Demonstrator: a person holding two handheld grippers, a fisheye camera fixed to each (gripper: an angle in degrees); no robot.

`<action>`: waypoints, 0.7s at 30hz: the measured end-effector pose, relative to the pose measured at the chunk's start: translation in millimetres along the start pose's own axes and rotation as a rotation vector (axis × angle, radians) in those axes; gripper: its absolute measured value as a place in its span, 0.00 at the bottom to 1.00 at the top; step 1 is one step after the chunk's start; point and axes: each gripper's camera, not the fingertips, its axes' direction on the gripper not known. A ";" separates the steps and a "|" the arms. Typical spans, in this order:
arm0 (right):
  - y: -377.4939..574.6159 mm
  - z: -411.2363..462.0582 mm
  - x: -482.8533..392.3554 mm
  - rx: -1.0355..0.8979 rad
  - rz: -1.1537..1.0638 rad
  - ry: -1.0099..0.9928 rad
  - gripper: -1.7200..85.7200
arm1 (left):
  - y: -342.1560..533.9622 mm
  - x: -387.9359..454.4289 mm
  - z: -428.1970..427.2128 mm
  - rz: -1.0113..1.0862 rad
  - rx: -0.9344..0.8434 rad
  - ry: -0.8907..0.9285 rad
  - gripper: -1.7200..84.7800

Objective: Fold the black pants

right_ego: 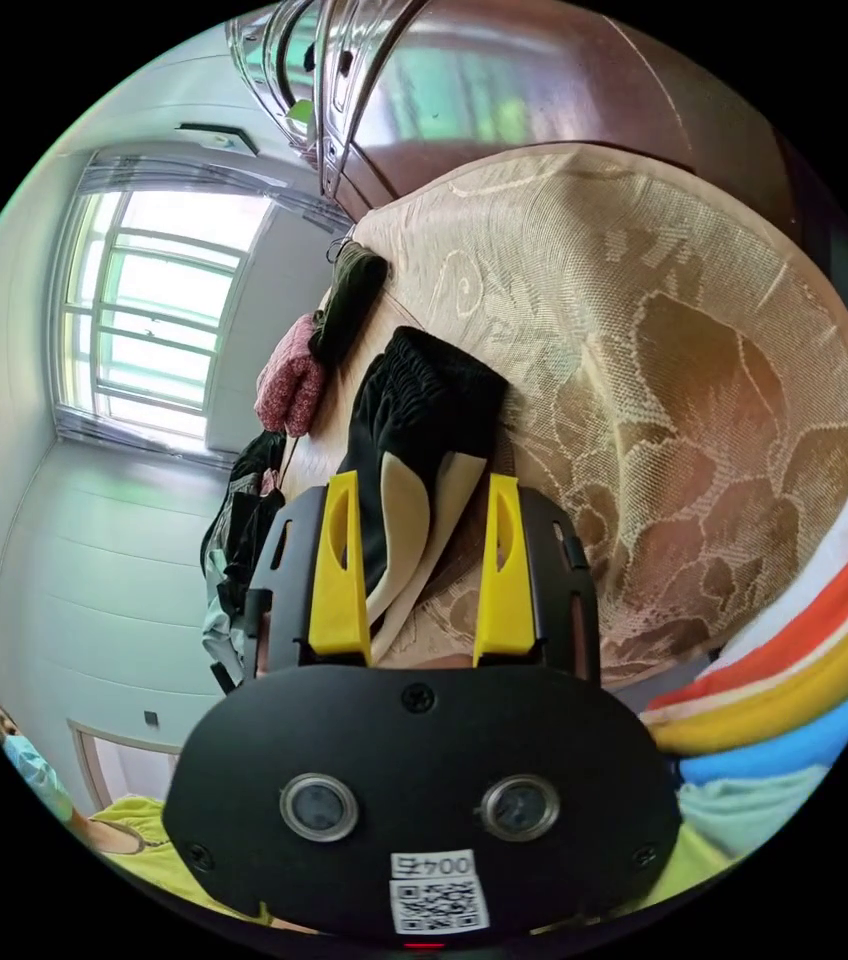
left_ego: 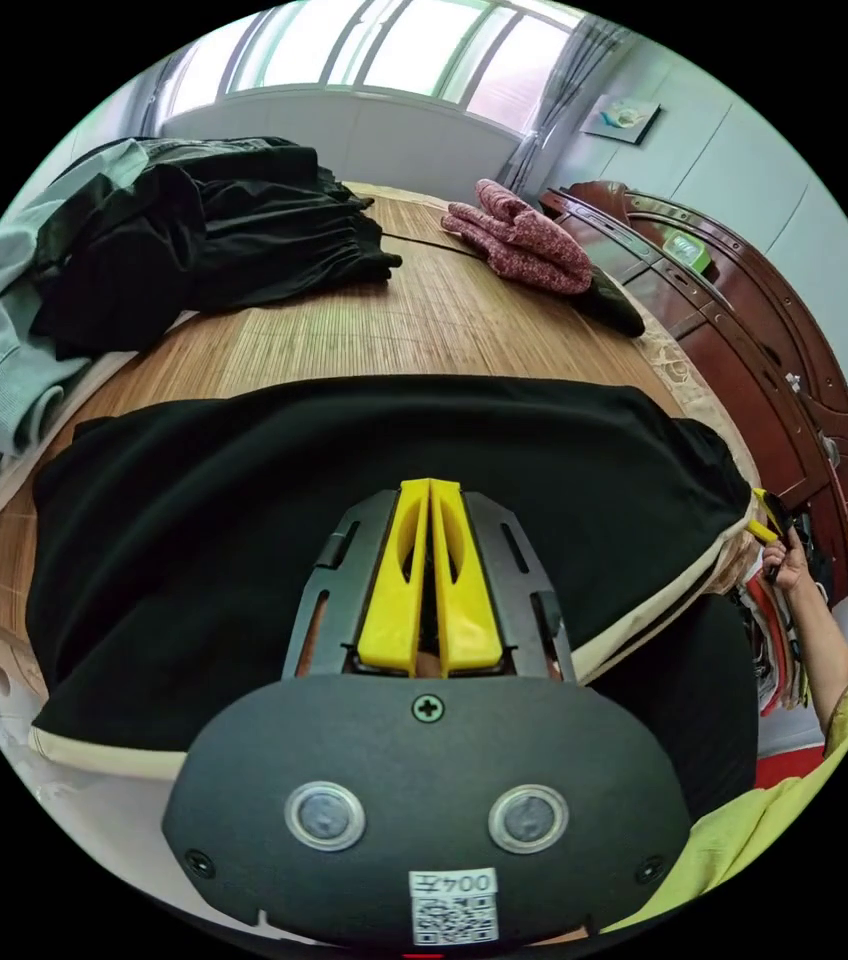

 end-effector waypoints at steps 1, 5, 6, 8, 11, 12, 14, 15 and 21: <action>-5.1 3.2 0.7 -0.014 -0.005 -0.006 0.22 | 0.7 -3.6 9.0 -0.008 -0.019 -0.012 0.02; -19.7 10.7 3.6 -0.020 0.001 -0.029 0.20 | 6.0 -16.7 27.4 -0.021 -0.014 0.002 0.02; -24.5 15.0 4.5 -0.027 0.002 -0.039 0.18 | 6.2 -18.4 29.4 -0.022 -0.014 0.006 0.02; -31.7 25.4 0.7 -0.056 -0.025 -0.021 0.10 | 6.1 -25.4 37.6 -0.026 -0.016 0.020 0.02; -45.2 40.9 -15.8 -0.047 -0.089 0.082 0.08 | 3.8 -35.7 48.8 -0.052 -0.023 0.052 0.02; -53.1 48.4 -21.6 -0.054 -0.111 0.124 0.07 | 3.1 -37.8 51.0 -0.061 -0.026 0.059 0.02; -66.6 58.5 -28.3 -0.056 -0.136 0.189 0.07 | -0.8 -44.7 60.9 -0.090 -0.035 0.088 0.02; -76.5 64.3 -31.1 -0.055 -0.151 0.216 0.07 | -2.0 -45.9 63.8 -0.096 -0.038 0.097 0.02; -113.4 76.3 -30.3 0.012 -0.192 0.352 0.07 | -29.1 -36.5 106.2 -0.094 -0.096 0.182 0.02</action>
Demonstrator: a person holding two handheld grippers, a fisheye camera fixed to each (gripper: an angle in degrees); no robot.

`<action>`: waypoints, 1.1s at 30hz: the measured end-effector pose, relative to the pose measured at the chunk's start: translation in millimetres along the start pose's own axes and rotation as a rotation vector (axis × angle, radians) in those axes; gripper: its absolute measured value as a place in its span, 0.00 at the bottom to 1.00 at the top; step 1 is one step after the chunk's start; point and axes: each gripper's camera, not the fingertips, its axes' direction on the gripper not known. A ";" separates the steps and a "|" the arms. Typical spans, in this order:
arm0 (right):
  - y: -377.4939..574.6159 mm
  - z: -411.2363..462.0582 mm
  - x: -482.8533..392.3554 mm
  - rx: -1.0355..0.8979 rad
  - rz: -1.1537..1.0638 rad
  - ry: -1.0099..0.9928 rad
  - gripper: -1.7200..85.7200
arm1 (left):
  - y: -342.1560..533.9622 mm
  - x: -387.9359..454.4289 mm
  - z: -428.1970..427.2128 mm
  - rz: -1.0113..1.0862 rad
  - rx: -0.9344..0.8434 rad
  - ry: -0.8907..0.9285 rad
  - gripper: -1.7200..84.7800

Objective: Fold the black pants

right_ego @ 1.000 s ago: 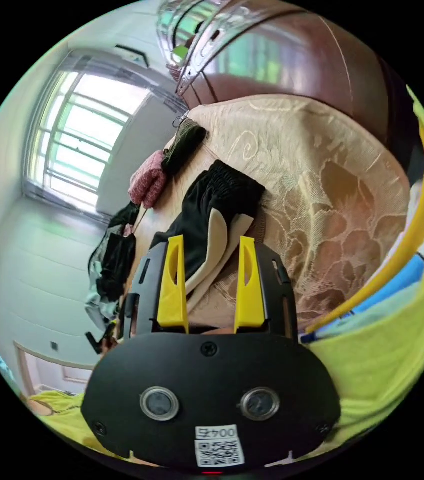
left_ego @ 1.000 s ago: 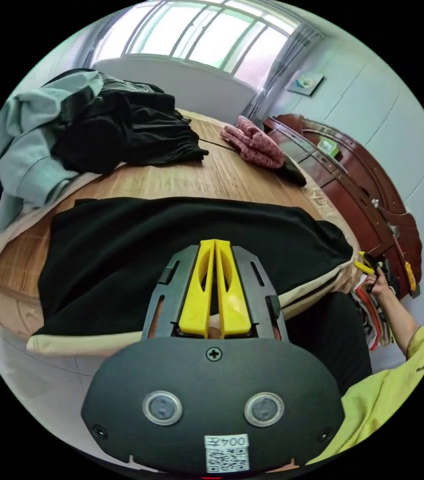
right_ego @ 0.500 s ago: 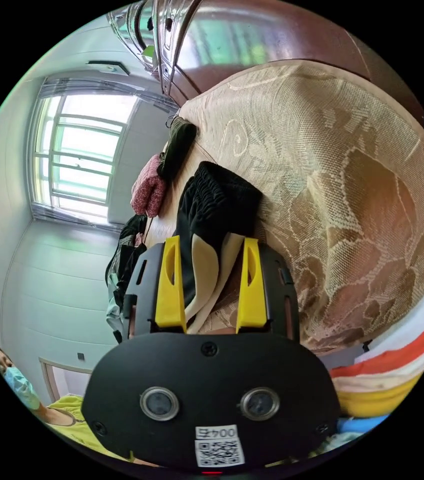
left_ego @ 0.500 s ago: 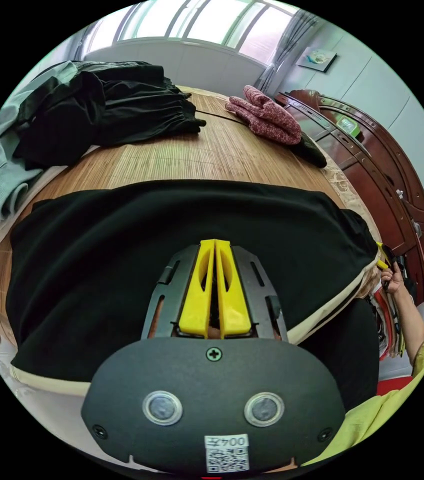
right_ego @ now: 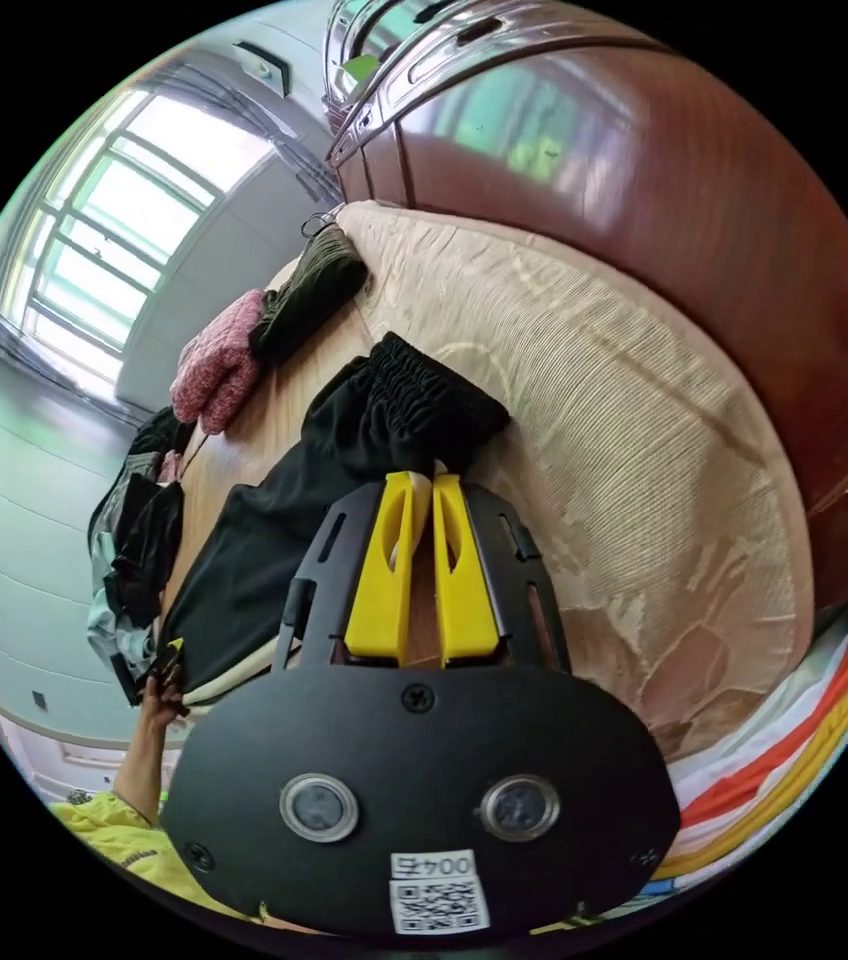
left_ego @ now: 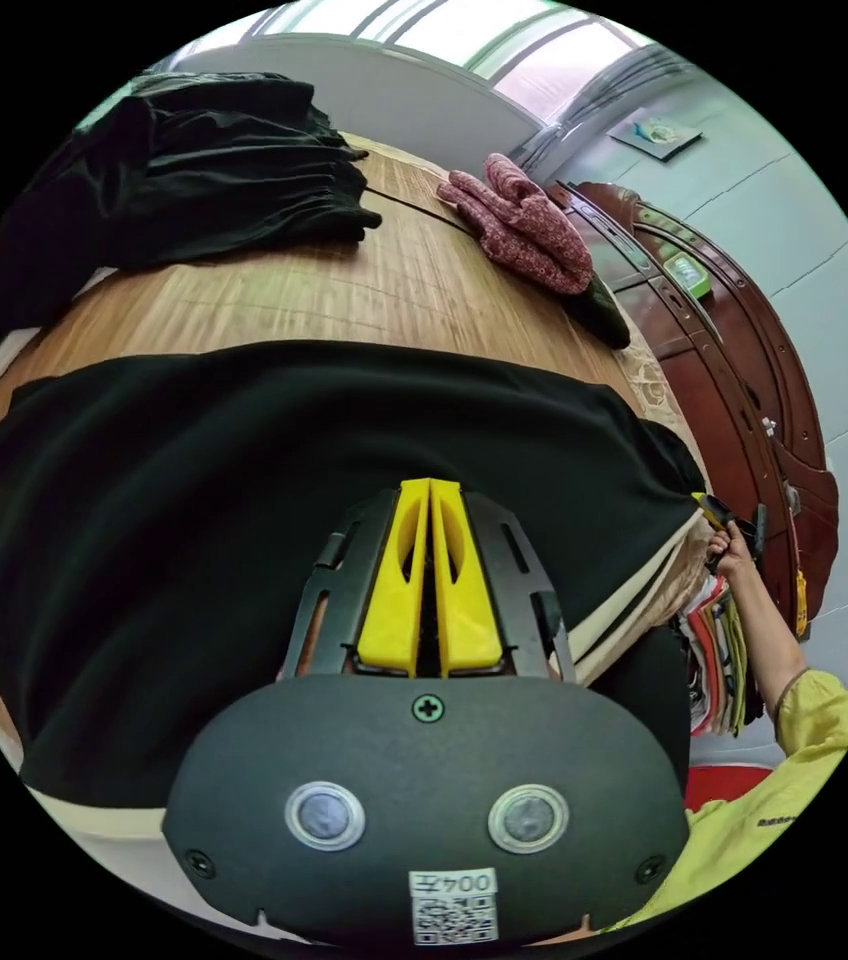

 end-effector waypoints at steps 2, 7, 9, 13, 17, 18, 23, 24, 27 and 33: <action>1.5 4.1 5.4 0.015 -0.001 0.047 0.08 | -10.9 9.7 19.9 0.034 -0.025 0.011 0.02; 34.9 8.9 21.1 0.055 0.060 0.079 0.11 | -7.6 27.6 31.2 0.124 -0.014 -0.040 0.02; 55.4 -2.9 5.5 0.100 0.002 0.152 0.12 | 4.0 36.1 19.0 0.179 0.032 -0.076 0.02; 121.7 -10.6 -46.1 0.102 -0.096 0.095 0.11 | 53.7 48.0 -20.3 0.265 0.107 -0.253 0.02; 179.7 23.1 -107.6 -0.013 -0.192 -0.019 0.10 | 117.2 34.9 -47.5 0.229 0.165 -0.480 0.02; 195.7 39.8 -128.9 -0.045 -0.231 -0.046 0.10 | 124.8 31.7 -49.4 0.223 0.171 -0.498 0.02; 233.9 123.6 -196.4 -0.182 -0.321 0.016 0.04 | 150.8 5.5 -50.0 0.150 0.162 -0.518 0.02; 239.9 143.8 -206.7 -0.226 -0.331 0.061 0.03 | 150.2 4.6 -50.5 0.143 0.164 -0.522 0.02; 257.9 193.8 -224.3 -0.375 -0.386 0.167 0.02 | 146.3 -1.8 -42.0 0.143 0.100 -0.510 0.02; 286.0 218.3 -210.9 -0.316 -0.383 0.266 0.01 | 136.3 -22.1 -37.8 0.099 0.009 -0.446 0.02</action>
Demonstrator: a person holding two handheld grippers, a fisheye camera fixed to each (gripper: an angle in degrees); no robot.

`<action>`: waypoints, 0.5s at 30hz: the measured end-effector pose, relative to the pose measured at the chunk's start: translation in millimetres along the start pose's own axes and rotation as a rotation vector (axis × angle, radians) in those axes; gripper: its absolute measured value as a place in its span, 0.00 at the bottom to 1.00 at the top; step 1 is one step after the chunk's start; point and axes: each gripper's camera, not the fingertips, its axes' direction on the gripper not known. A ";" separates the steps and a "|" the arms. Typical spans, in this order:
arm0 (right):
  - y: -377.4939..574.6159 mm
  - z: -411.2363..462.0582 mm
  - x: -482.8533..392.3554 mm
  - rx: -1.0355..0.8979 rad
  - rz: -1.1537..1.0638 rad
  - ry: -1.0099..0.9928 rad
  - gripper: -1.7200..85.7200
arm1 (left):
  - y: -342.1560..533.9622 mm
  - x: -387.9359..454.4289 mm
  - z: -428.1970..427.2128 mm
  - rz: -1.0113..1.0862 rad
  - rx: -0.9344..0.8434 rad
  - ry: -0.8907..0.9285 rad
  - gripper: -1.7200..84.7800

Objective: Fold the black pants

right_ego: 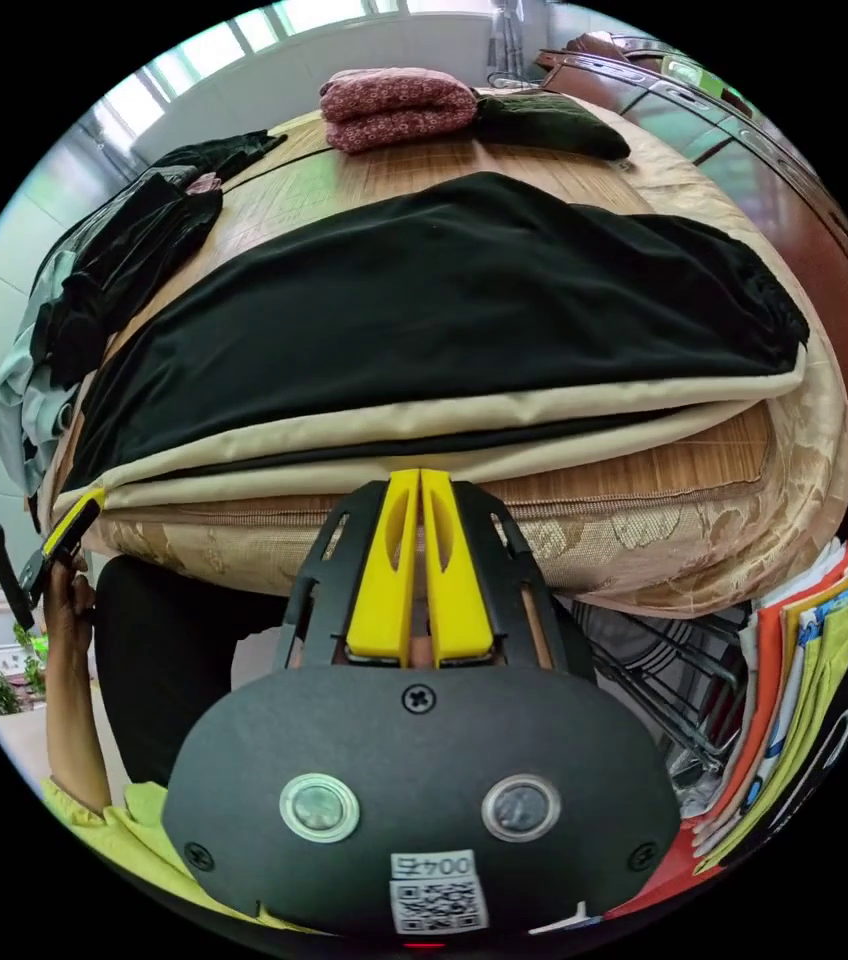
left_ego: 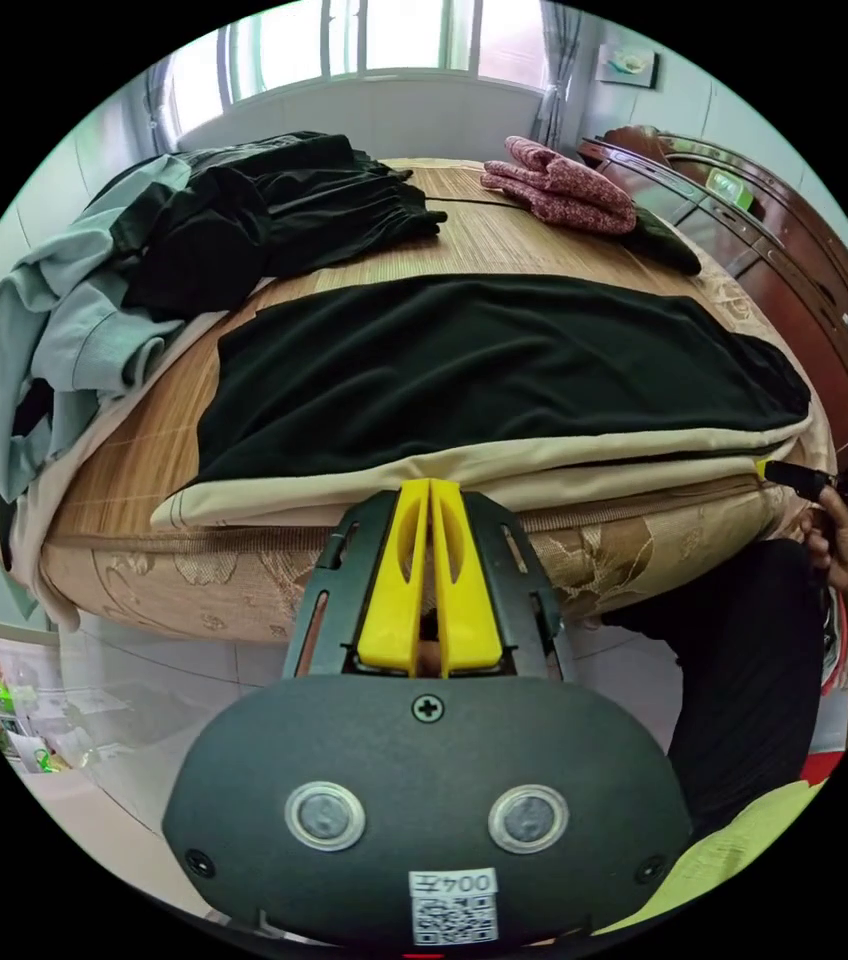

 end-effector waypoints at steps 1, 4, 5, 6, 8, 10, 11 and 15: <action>1.4 3.5 7.2 -0.009 0.022 -0.015 0.01 | -0.2 -5.7 0.0 -0.016 -0.003 0.021 0.02; 12.8 9.8 19.1 0.024 0.026 -0.010 0.01 | -1.3 -16.6 -1.1 -0.032 -0.009 0.052 0.02; 16.4 10.2 20.5 0.031 0.018 0.001 0.01 | -1.5 -20.5 -2.1 -0.036 -0.010 0.060 0.02; 24.0 8.7 23.5 0.031 0.016 0.021 0.01 | -1.4 -22.6 -2.8 -0.038 -0.010 0.065 0.02; 40.0 -1.6 28.7 0.067 0.022 -0.066 0.02 | -0.9 -31.9 -5.8 -0.054 -0.008 0.089 0.02; 71.7 -26.5 38.9 0.190 0.038 -0.289 0.03 | -0.8 -40.5 -7.9 -0.071 -0.007 0.115 0.02; 80.1 -31.6 41.9 0.212 0.033 -0.348 0.04 | -0.7 -47.5 -9.0 -0.088 -0.007 0.140 0.02; 137.6 -38.1 69.6 0.390 -0.013 -0.800 0.15 | 0.4 -69.9 -11.9 -0.145 -0.006 0.222 0.02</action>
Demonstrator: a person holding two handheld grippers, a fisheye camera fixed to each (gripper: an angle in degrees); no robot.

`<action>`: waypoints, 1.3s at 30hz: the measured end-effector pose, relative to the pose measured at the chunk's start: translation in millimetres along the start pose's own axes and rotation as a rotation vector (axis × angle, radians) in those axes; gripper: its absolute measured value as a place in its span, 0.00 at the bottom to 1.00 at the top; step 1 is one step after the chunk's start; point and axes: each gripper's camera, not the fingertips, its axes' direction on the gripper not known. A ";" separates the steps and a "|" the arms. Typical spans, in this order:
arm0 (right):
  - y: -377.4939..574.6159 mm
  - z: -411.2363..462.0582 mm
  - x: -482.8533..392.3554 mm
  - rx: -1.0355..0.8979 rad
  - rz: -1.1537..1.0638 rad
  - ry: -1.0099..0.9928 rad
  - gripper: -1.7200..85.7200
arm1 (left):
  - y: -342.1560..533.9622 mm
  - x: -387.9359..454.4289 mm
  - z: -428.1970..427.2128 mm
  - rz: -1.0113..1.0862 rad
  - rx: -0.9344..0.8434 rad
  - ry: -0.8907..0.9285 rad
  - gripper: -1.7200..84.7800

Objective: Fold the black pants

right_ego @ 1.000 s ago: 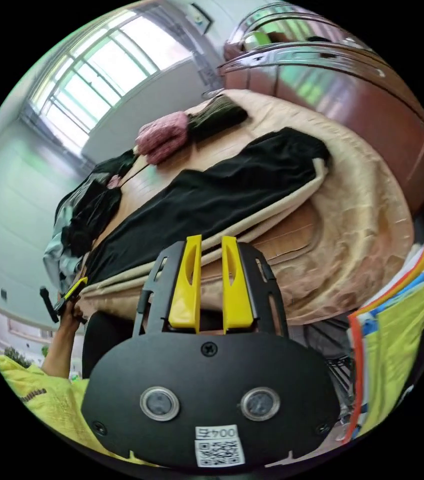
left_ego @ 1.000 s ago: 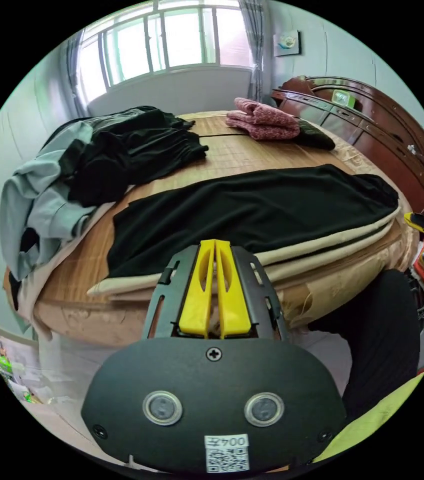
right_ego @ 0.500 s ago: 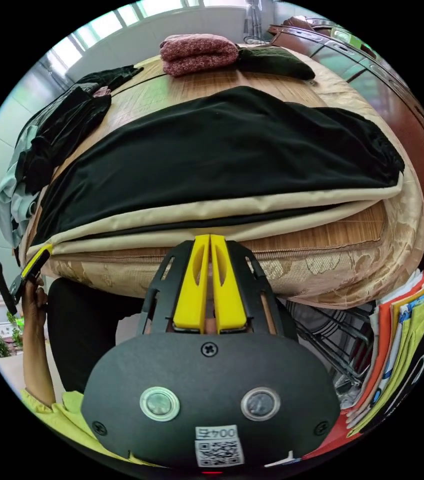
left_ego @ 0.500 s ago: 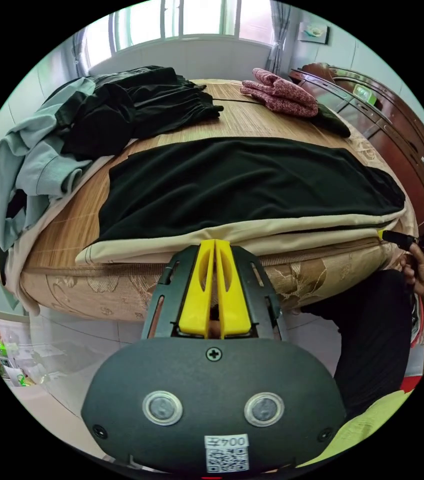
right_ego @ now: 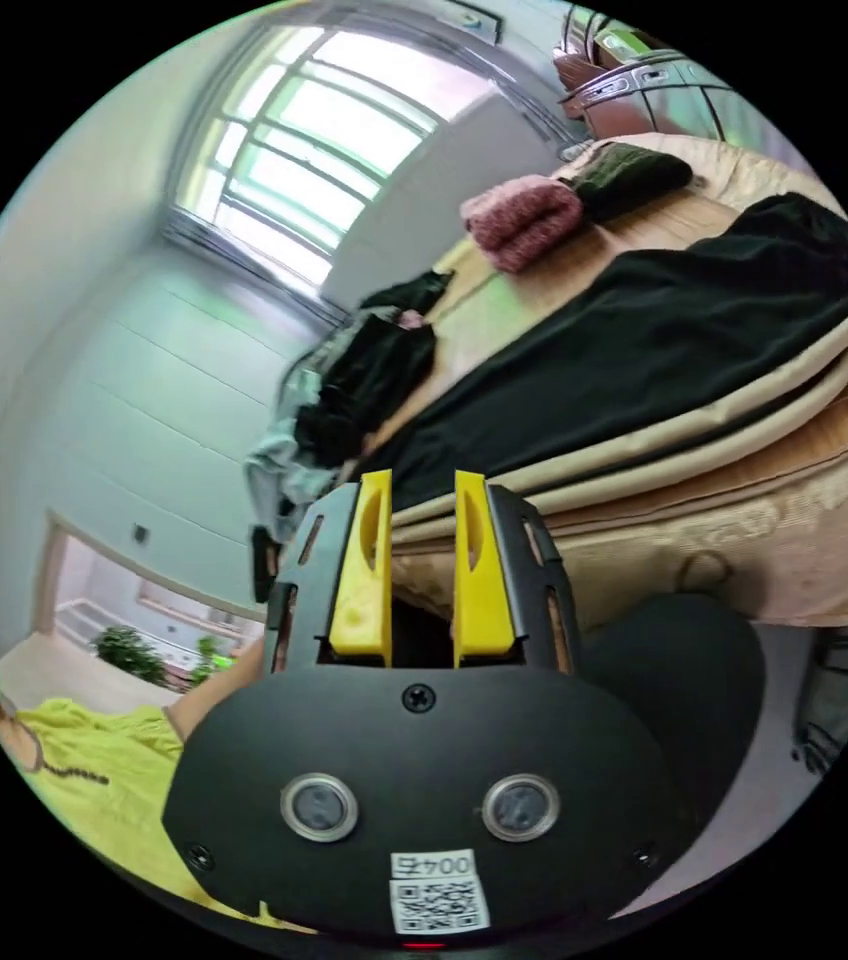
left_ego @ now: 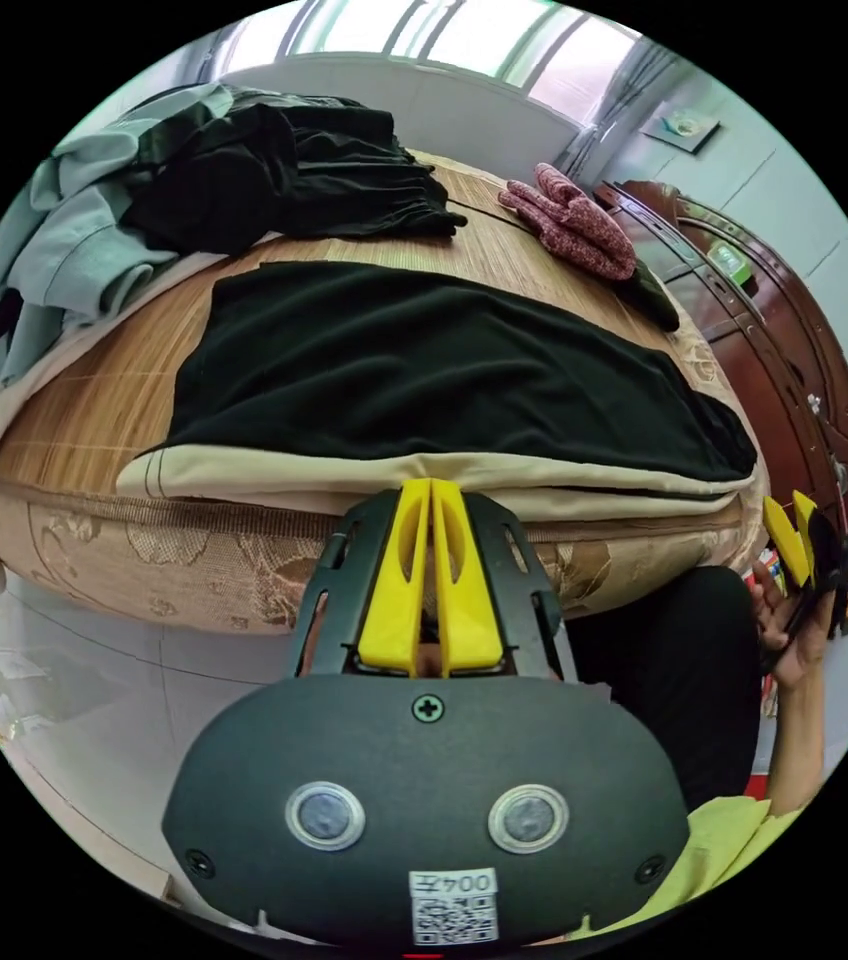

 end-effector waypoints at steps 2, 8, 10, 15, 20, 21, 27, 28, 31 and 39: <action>19.5 -6.5 5.9 0.050 -0.045 -0.078 0.17 | -0.6 -11.6 -5.3 -0.023 0.000 0.041 0.02; 54.5 -7.8 37.4 0.067 -0.118 -0.261 0.17 | -0.7 -30.0 -19.0 -0.064 0.008 0.095 0.02; 61.1 -6.3 50.5 0.049 -0.109 -0.322 0.16 | 0.3 -40.2 -22.7 -0.094 0.013 0.143 0.02; 73.9 -3.1 73.1 -0.045 -0.150 -0.321 0.15 | 16.5 -71.6 -46.4 -0.178 0.097 0.337 0.03; 89.3 -6.9 99.9 -0.079 -0.152 -0.372 0.12 | 58.9 -112.7 -78.0 -0.370 0.243 0.409 0.06; 92.0 -2.6 106.3 -0.118 -0.142 -0.399 0.12 | 61.4 -117.6 -80.0 -0.393 0.246 0.401 0.06; 122.3 -1.0 119.6 -0.008 -0.247 -0.236 0.17 | 61.5 -149.5 -84.1 -0.557 0.264 0.414 0.13; 126.8 5.9 121.4 -0.055 -0.270 -0.218 0.17 | 57.4 -149.1 -83.3 -0.553 0.266 0.432 0.13; 143.5 16.7 121.3 -0.058 -0.352 -0.095 0.18 | 48.2 -141.1 -80.1 -0.531 0.267 0.467 0.09; 154.2 70.4 136.5 -0.266 -0.322 -0.095 0.17 | 43.6 -21.1 -98.9 -0.090 0.326 0.056 0.04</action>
